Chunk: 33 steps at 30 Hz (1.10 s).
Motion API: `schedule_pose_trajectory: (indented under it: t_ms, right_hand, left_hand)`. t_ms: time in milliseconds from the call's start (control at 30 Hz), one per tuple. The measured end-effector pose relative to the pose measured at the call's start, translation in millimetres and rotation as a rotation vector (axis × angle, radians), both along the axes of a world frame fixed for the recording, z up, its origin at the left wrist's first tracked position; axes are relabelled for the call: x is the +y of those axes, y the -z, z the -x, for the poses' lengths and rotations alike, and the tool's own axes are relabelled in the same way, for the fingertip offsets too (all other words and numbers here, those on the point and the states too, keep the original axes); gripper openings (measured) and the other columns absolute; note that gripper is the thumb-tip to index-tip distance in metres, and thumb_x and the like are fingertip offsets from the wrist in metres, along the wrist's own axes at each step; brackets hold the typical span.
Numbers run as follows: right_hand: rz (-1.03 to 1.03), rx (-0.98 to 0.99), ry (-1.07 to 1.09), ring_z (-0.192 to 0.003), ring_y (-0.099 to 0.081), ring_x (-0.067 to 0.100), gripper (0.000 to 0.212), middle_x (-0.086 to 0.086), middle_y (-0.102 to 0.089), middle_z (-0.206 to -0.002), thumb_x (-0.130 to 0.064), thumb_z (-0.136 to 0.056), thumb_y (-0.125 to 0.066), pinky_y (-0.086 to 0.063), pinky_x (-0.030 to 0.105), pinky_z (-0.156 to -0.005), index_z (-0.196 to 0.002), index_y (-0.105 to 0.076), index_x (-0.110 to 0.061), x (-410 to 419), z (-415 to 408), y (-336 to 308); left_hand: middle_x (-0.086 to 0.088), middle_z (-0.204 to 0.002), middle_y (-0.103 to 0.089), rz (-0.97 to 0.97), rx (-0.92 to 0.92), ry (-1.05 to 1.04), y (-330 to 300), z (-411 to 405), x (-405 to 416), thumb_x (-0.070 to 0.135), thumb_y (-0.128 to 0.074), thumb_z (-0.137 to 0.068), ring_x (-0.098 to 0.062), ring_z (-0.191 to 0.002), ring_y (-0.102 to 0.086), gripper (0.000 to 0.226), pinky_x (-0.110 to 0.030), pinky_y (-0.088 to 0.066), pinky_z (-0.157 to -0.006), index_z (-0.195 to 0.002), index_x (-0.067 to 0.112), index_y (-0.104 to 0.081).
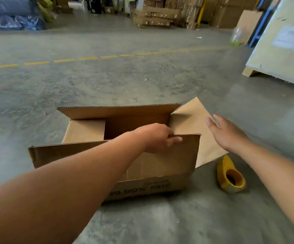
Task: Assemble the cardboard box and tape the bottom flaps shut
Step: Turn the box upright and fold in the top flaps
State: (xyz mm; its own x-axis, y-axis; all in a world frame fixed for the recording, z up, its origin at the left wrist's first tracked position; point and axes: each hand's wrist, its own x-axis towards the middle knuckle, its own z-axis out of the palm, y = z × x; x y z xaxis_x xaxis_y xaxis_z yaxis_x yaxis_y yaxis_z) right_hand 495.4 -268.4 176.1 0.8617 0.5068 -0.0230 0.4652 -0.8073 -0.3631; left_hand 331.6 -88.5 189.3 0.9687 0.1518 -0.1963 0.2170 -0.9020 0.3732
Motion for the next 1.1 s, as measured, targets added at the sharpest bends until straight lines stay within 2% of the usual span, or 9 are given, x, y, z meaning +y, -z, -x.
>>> schedule_pose_trajectory:
  t_ms: [167, 300, 433, 533, 600, 667, 767, 933, 1100]
  right_hand:
    - [-0.34, 0.323, 0.083, -0.123, -0.052, 0.026, 0.09, 0.005, -0.057, -0.135, -0.088, -0.074, -0.024, -0.04, 0.048, -0.105, -0.131, -0.057, -0.027, -12.2, -5.3, -4.7]
    - [-0.528, 0.504, 0.043, -0.108, -0.062, 0.017, 0.066, 0.004, -0.064, -0.122, -0.087, -0.069, -0.035, -0.044, 0.046, -0.101, -0.1, -0.066, -0.037, 8.1, 4.5, -10.6]
    - [-0.55, 0.53, 0.022, -0.124, -0.052, 0.018, 0.094, -0.003, -0.056, -0.135, -0.088, -0.072, -0.032, -0.036, 0.04, -0.108, -0.132, -0.055, -0.02, 32.5, 30.0, -9.8]
    - [-0.555, 0.472, -0.021, -0.138, -0.033, 0.011, 0.083, -0.011, -0.036, -0.151, -0.077, -0.084, -0.03, -0.026, 0.031, -0.111, -0.148, -0.035, -0.024, 37.7, 45.5, -5.3]
    - [-0.506, 0.396, -0.02, -0.141, -0.03, 0.013, 0.08, -0.007, -0.031, -0.156, -0.074, -0.087, -0.029, -0.025, 0.033, -0.112, -0.15, -0.029, -0.025, 37.0, 48.9, -3.0]
    - [-0.422, 0.301, -0.045, -0.142, -0.029, 0.017, 0.076, -0.004, -0.029, -0.157, -0.07, -0.09, -0.03, -0.024, 0.035, -0.112, -0.152, -0.024, -0.025, 35.1, 48.5, 0.1]
    - [-0.302, 0.201, -0.052, -0.142, -0.029, 0.023, 0.076, 0.0, -0.027, -0.158, -0.065, -0.092, -0.036, -0.027, 0.037, -0.11, -0.153, -0.018, -0.024, 34.7, 49.7, -1.1]
    - [-0.206, 0.133, -0.052, -0.138, -0.036, 0.026, 0.084, 0.004, -0.032, -0.155, -0.062, -0.089, -0.047, -0.034, 0.038, -0.106, -0.154, -0.012, -0.023, 32.6, 52.8, -2.1]
    - [-0.201, 0.128, -0.1, -0.139, -0.034, 0.024, 0.087, 0.002, -0.029, -0.157, -0.06, -0.088, -0.05, -0.033, 0.037, -0.107, -0.154, -0.006, -0.024, 28.3, 54.5, 1.3]
  left_hand:
    - [0.001, -0.118, -0.071, 0.168, 0.078, 0.048, -11.2, -6.6, -16.9, 0.051, -0.042, -0.104, -0.019, -0.109, -0.063, 0.047, -0.036, -0.047, -0.101, -0.128, 0.02, -0.069]
    - [-0.001, -0.123, -0.07, 0.268, 0.113, 0.04, -9.2, 1.3, -30.8, 0.052, -0.043, -0.103, -0.019, -0.113, -0.063, 0.05, -0.04, -0.046, -0.105, -0.131, 0.018, -0.067]
    - [0.0, -0.075, -0.059, 0.363, 0.103, 0.013, -7.6, 6.2, -37.3, 0.052, -0.044, -0.102, -0.015, -0.068, -0.054, 0.048, -0.034, -0.047, -0.072, -0.086, 0.015, -0.071]
    - [0.004, -0.06, -0.049, 0.414, 0.105, -0.022, -3.5, 6.7, -40.3, 0.046, -0.046, -0.104, -0.01, -0.053, -0.045, 0.047, -0.027, -0.039, -0.059, -0.075, 0.013, -0.062]
    - [0.0, -0.08, -0.068, 0.464, 0.147, -0.03, -4.3, 7.3, -39.6, 0.039, -0.044, -0.106, -0.01, -0.074, -0.062, 0.042, -0.027, -0.048, -0.072, -0.093, 0.008, -0.069]
    - [-0.008, -0.128, -0.066, 0.529, 0.184, -0.07, -9.1, 8.0, -36.2, 0.031, -0.039, -0.109, -0.022, -0.119, -0.06, 0.041, -0.03, -0.043, -0.105, -0.131, 0.008, -0.065]
    - [-0.007, -0.131, -0.066, 0.719, 0.234, -0.195, -10.1, 2.8, -19.6, 0.035, -0.043, -0.107, -0.024, -0.117, -0.063, 0.04, -0.043, -0.047, -0.107, -0.137, 0.014, -0.06]
    - [-0.009, -0.151, -0.048, 0.115, 0.061, -0.298, -0.2, -14.9, 32.4, 0.051, -0.045, -0.102, -0.028, -0.137, -0.046, 0.06, -0.041, -0.038, -0.112, -0.149, 0.014, -0.044]
    - [-0.012, -0.158, -0.026, 0.03, -0.112, -0.513, 18.4, -28.1, 89.6, 0.062, -0.046, -0.097, -0.036, -0.138, -0.04, 0.077, -0.05, -0.039, -0.111, -0.157, 0.02, -0.022]
